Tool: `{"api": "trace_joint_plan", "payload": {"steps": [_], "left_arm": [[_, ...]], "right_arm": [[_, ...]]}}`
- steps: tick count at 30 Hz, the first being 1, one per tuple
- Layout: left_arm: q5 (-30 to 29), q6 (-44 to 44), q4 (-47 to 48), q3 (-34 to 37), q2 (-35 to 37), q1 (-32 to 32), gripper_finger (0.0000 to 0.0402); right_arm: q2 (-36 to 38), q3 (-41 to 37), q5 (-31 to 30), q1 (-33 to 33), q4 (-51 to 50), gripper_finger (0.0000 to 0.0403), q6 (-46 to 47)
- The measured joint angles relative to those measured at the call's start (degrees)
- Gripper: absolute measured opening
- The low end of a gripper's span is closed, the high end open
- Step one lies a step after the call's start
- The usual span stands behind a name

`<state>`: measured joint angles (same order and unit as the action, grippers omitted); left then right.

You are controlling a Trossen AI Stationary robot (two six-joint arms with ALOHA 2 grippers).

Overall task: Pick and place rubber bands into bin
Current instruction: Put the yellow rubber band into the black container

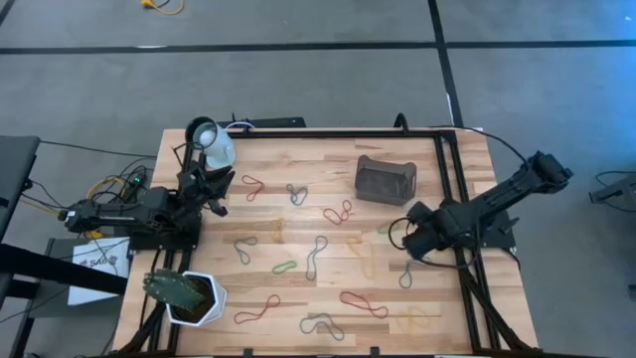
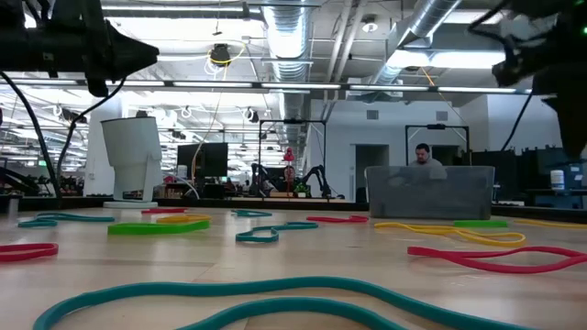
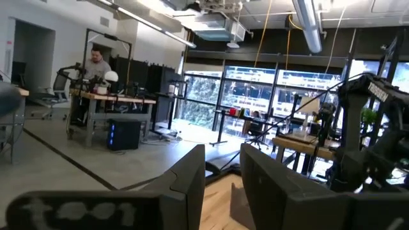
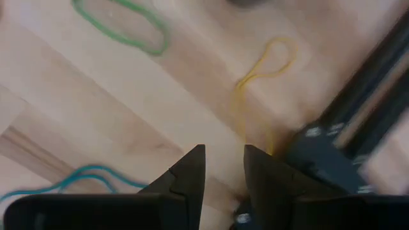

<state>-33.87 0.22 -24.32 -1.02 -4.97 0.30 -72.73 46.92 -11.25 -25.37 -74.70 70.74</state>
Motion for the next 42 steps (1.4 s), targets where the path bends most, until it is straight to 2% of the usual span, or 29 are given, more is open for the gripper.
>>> {"api": "trace_joint_plan", "payload": {"steps": [8, 11, 15, 19, 23, 29, 34, 42], "left_arm": [[0.0, 0.0, -0.1, 0.0, 0.0, 0.0, 0.0088], [0.0, 0.1, -0.2, 0.0, 0.0, 0.0, 0.0088], [0.0, 0.5, -0.3, 0.0, 0.0, 0.0, 0.0088], [0.0, 0.7, -0.3, 0.0, 0.0, 0.0, 0.0088], [0.0, 0.7, -0.2, 0.0, 0.0, 0.0, 0.0088], [0.0, 0.7, -0.2, 0.0, 0.0, 0.0, 0.0088], [0.0, 0.9, 0.0, 0.0, 0.0, 0.0, 0.0088], [0.0, 1.1, 0.0, 0.0, 0.0, 0.0, 0.0088]], "right_arm": [[1.6, -2.8, 0.7, 1.1, 1.1, 0.0102, 0.5], [4.7, -3.4, 0.5, 2.9, -0.7, 0.0102, -2.3], [10.4, -3.4, -2.9, 6.3, -3.5, 0.0102, -3.9], [15.5, -3.4, -5.3, 9.4, -0.8, 0.01, -5.9], [16.1, -3.4, -5.3, 11.9, 5.3, 0.0098, -6.5], [9.2, -3.4, -5.1, 14.7, 7.3, 0.0098, -6.3], [1.3, -3.4, -2.2, 17.3, 6.1, 0.0098, -5.3], [-10.7, -3.4, 1.4, 21.7, 6.6, 0.0098, -14.0]]}}
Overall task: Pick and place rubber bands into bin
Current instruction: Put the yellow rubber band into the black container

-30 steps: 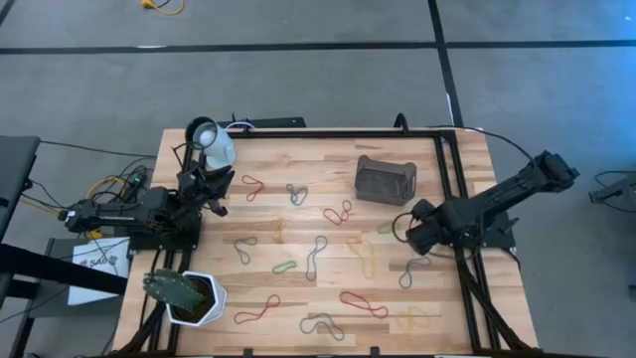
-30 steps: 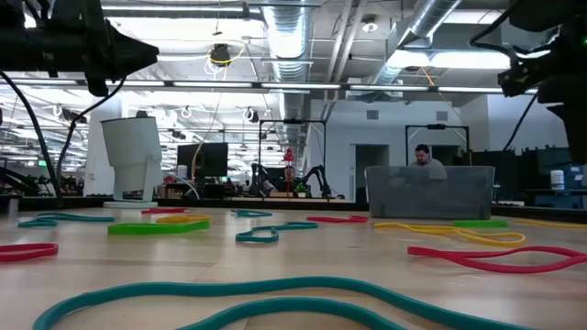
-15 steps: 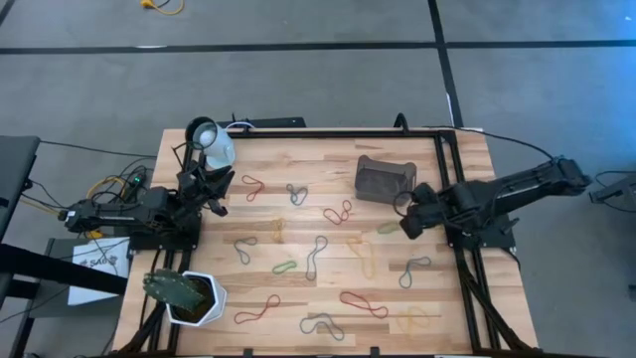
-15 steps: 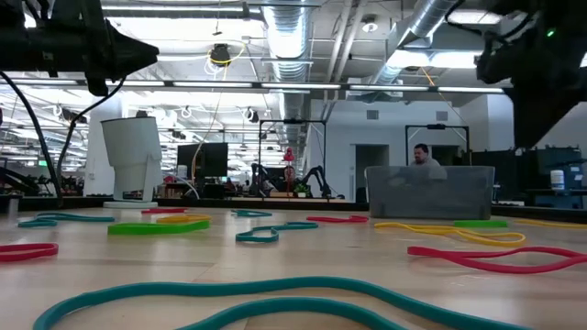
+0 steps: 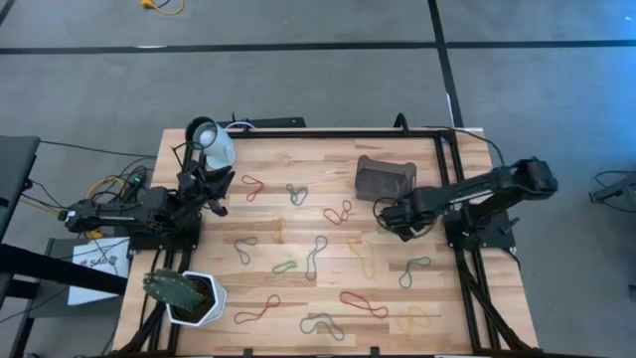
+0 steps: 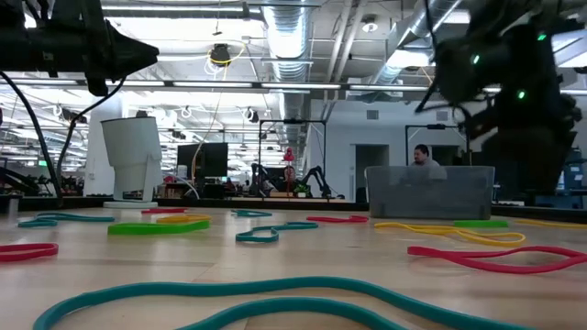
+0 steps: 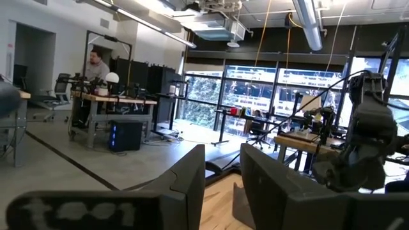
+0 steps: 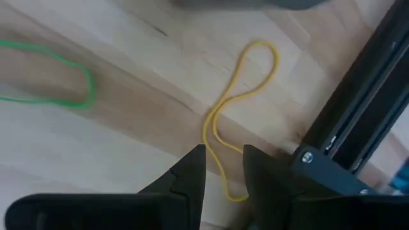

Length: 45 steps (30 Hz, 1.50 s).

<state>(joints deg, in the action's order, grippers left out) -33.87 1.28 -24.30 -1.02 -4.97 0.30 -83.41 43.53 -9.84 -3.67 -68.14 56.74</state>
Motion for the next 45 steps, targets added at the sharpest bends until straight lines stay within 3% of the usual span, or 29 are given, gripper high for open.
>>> {"api": "trace_joint_plan", "payload": {"steps": [9, 19, 27, 33, 45], "left_arm": [[0.0, 0.0, 1.8, 0.0, 0.0, 0.0, 0.0088], [0.0, -0.4, 5.3, 0.0, 0.0, 0.0, 0.0088], [-0.1, -0.4, 2.8, 0.0, 0.0, 0.0, 0.0088], [-0.3, -0.3, 2.6, 0.0, 0.0, 0.0, 0.0088], [-0.3, 0.0, 2.7, 0.0, 0.0, 0.0, 0.0088]], "right_arm": [[-3.5, -1.1, 0.9, 2.6, 6.8, 0.0098, -8.2], [9.0, -14.7, 0.7, 2.8, 11.9, 0.0097, 0.1], [15.6, -17.2, -0.4, 2.8, 17.1, 0.0097, -0.1], [15.1, -17.2, -0.8, 2.6, 22.3, 0.0097, -0.2], [8.6, -16.5, -3.1, 0.9, 23.7, 0.0097, 3.2]]}}
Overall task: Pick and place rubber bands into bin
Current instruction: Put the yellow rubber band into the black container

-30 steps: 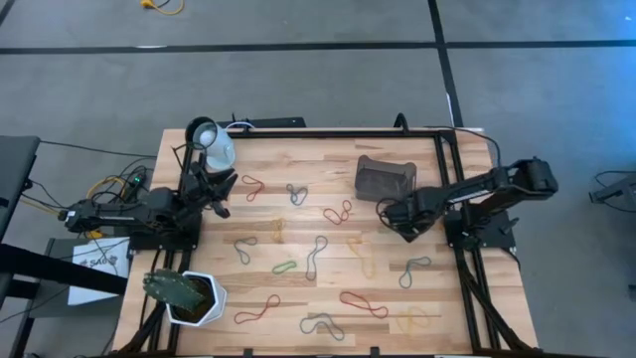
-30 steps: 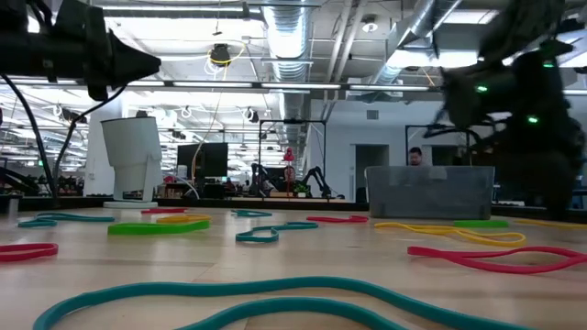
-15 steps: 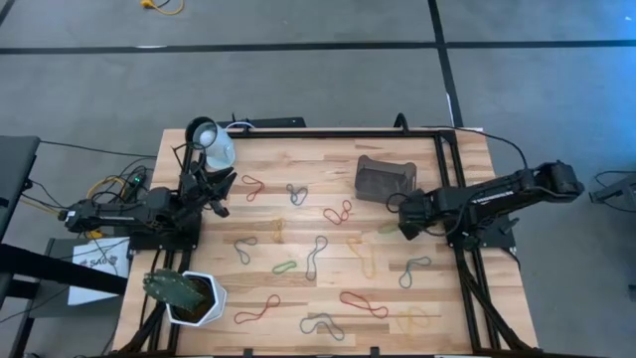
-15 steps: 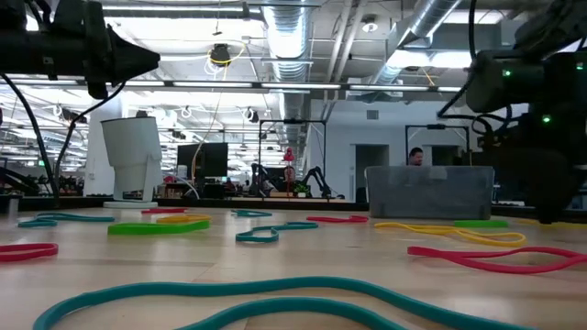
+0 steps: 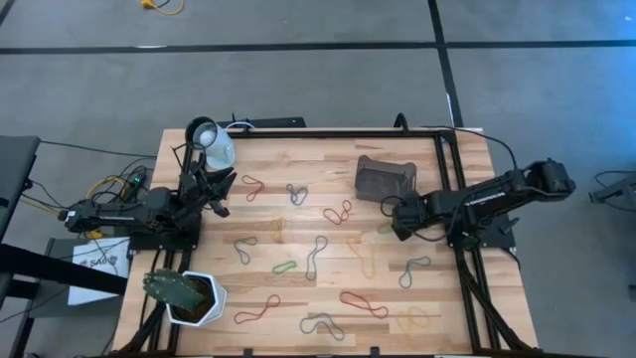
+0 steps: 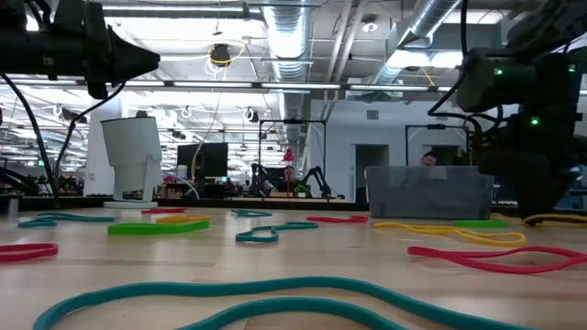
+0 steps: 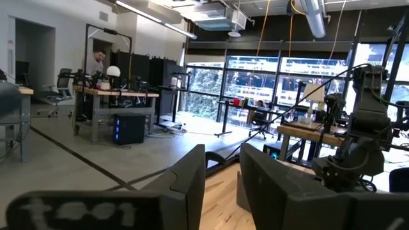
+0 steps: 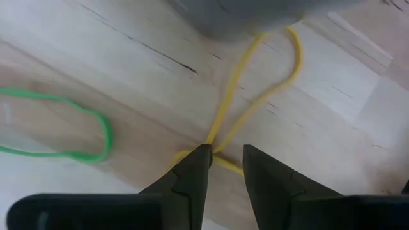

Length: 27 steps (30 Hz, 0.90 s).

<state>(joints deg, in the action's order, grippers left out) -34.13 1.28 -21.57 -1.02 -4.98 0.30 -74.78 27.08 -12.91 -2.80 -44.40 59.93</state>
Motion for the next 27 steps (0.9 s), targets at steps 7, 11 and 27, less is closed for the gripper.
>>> {"api": "trace_joint_plan", "payload": {"steps": [7, 11, 27], "left_arm": [[0.0, 0.0, 0.0, 0.0, 0.0, 0.0, 0.0088], [0.0, 0.0, 0.0, 0.0, 0.0, 0.0, 0.0088], [0.0, -0.4, 0.0, 0.0, 0.0, 0.0, 0.0088]], "right_arm": [[0.6, 0.2, -1.0, -4.7, 1.5, 0.0076, 5.2], [0.3, 0.2, -1.3, -6.7, 2.3, 0.0037, 8.5], [0.3, 5.9, -5.2, -14.6, 4.1, 0.0003, 14.8]]}}
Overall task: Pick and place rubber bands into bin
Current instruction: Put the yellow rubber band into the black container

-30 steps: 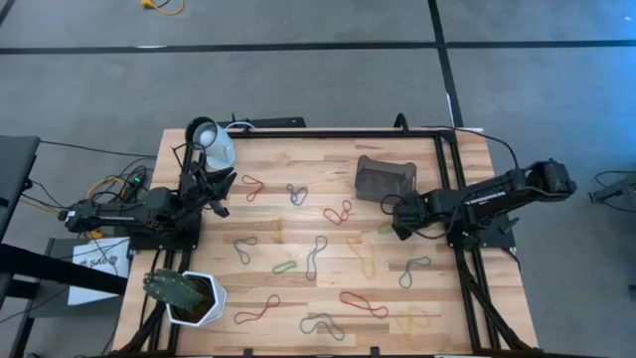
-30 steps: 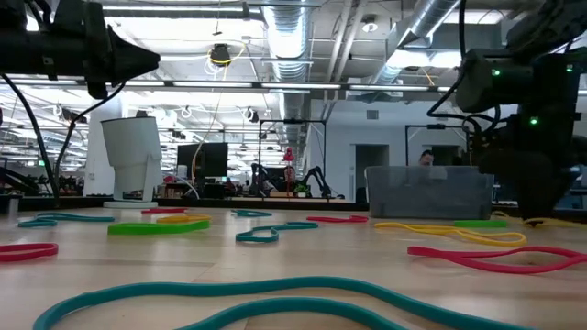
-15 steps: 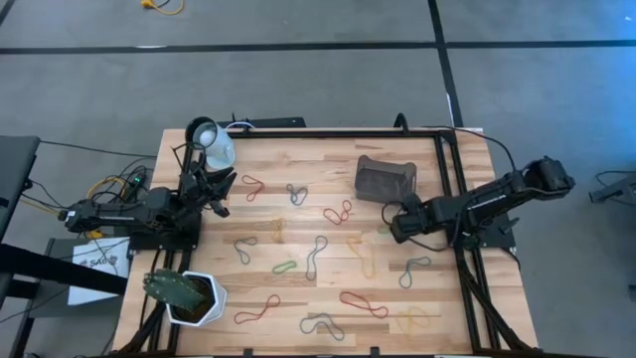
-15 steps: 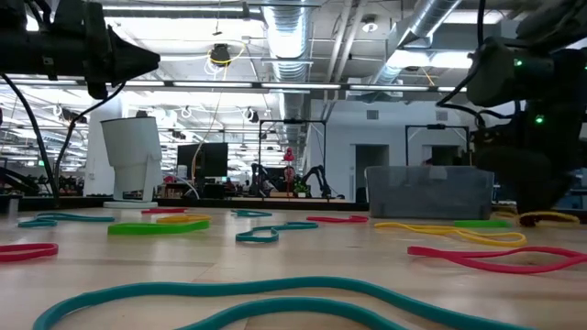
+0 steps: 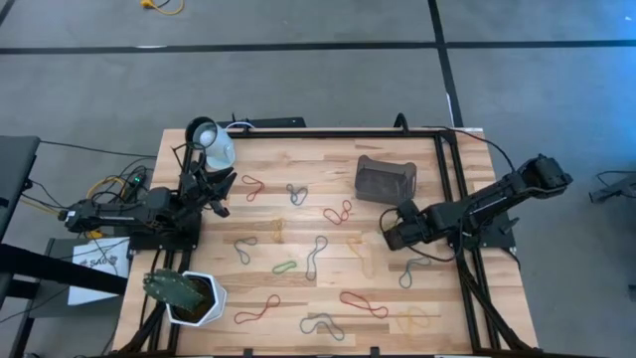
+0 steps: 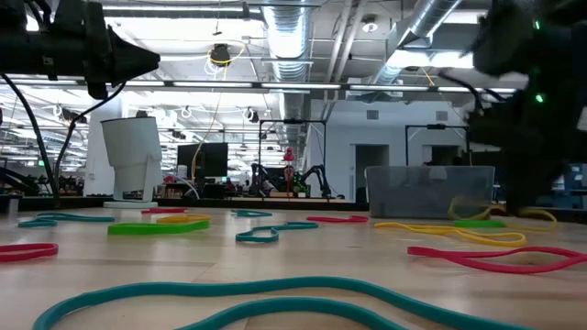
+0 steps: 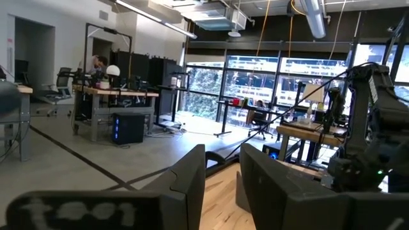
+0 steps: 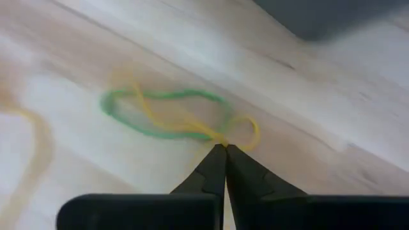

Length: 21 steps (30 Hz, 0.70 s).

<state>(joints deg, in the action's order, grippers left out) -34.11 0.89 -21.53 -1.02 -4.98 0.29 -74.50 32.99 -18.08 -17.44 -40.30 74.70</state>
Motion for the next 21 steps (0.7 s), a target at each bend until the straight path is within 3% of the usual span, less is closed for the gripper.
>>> {"api": "trace_joint_plan", "payload": {"steps": [9, 15, 21], "left_arm": [[0.0, 0.0, 0.0, 0.0, 0.0, 0.0, 0.0088], [0.0, 0.0, 0.0, 0.0, 0.0, 0.0, 0.0088], [0.0, 0.0, 0.0, 0.0, 0.0, 0.0, 0.0088]], "right_arm": [[0.1, 10.6, -11.0, -2.6, 1.4, 0.0001, -12.4], [0.2, 16.7, -21.4, 0.7, -2.1, 0.0001, -22.7], [0.3, 18.4, -32.8, 5.7, -7.6, 0.0001, -24.2]]}}
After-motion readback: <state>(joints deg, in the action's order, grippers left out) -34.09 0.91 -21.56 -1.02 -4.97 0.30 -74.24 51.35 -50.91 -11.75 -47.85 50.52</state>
